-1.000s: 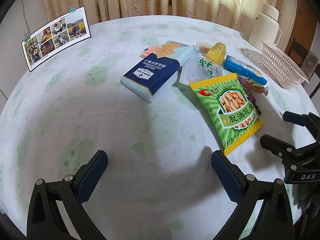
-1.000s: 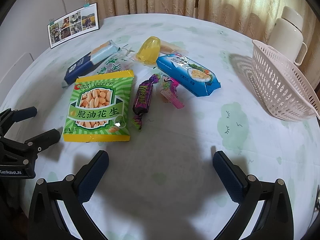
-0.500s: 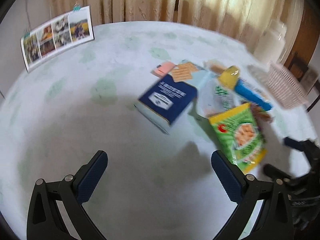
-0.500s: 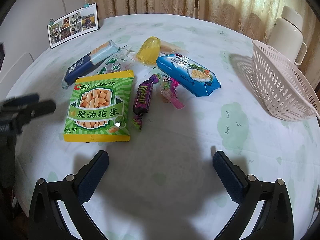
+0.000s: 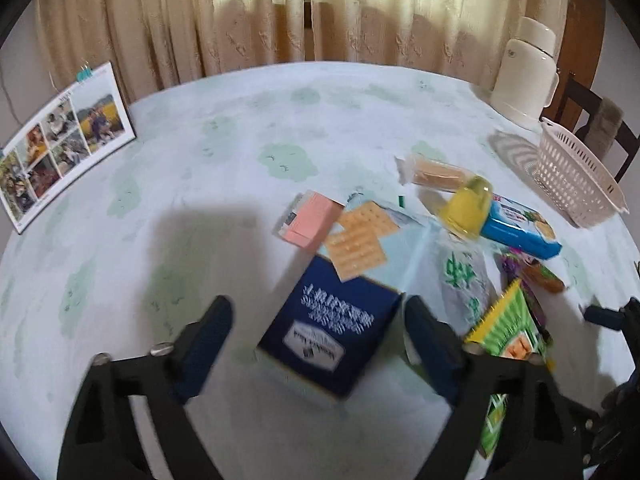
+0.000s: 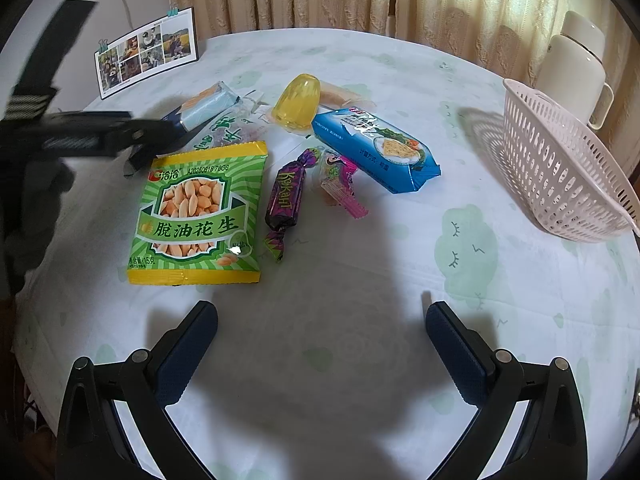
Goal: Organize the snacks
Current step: 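Grasp the blue cracker box with the left tool while the right tool grasps the purple candy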
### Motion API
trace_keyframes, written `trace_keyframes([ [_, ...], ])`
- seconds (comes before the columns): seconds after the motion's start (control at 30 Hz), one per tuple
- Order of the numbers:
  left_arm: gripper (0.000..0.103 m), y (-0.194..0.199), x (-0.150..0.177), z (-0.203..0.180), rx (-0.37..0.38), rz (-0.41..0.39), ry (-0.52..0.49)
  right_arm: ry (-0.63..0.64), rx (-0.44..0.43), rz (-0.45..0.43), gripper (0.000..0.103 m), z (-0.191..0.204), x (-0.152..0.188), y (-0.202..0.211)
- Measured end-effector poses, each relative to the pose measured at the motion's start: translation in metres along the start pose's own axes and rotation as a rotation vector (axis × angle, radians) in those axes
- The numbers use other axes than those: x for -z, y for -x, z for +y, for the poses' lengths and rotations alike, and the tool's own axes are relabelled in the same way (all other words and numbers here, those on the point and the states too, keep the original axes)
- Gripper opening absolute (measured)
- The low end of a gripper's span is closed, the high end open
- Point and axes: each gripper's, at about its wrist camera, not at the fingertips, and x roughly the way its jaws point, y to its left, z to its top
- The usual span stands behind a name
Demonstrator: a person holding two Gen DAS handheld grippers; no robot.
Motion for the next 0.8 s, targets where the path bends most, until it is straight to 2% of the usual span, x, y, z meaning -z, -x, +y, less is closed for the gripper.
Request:
trace_keyframes([
  [0.07, 0.076, -0.005, -0.004, -0.001, 0.034, 0.010, -0.006, 0.000, 0.001, 0.001, 0.103, 0.001, -0.002, 0.000],
  [0.23, 0.076, -0.016, -0.006, -0.006, 0.044, 0.036, -0.023, 0.000, 0.000, 0.000, 0.103, 0.001, -0.001, 0.000],
  [0.3, 0.069, -0.020, -0.005, -0.007, 0.053, 0.046, -0.011, 0.000, 0.000, 0.001, 0.103, 0.001, -0.001, 0.000],
  [0.33, 0.060, -0.022, -0.005, -0.006, 0.038, 0.047, -0.001, 0.000, 0.000, 0.000, 0.103, 0.000, -0.001, 0.000],
  [0.47, 0.052, -0.018, -0.002, 0.000, 0.057, 0.019, 0.045, 0.000, 0.001, 0.001, 0.103, 0.001, -0.001, 0.000],
  [0.6, 0.051, -0.008, 0.006, 0.009, 0.082, 0.000, 0.095, -0.008, -0.003, -0.003, 0.103, 0.000, -0.001, 0.000],
  [0.8, 0.047, 0.020, 0.018, 0.016, 0.074, -0.082, 0.147, -0.122, -0.098, -0.062, 0.103, -0.024, 0.002, 0.012],
])
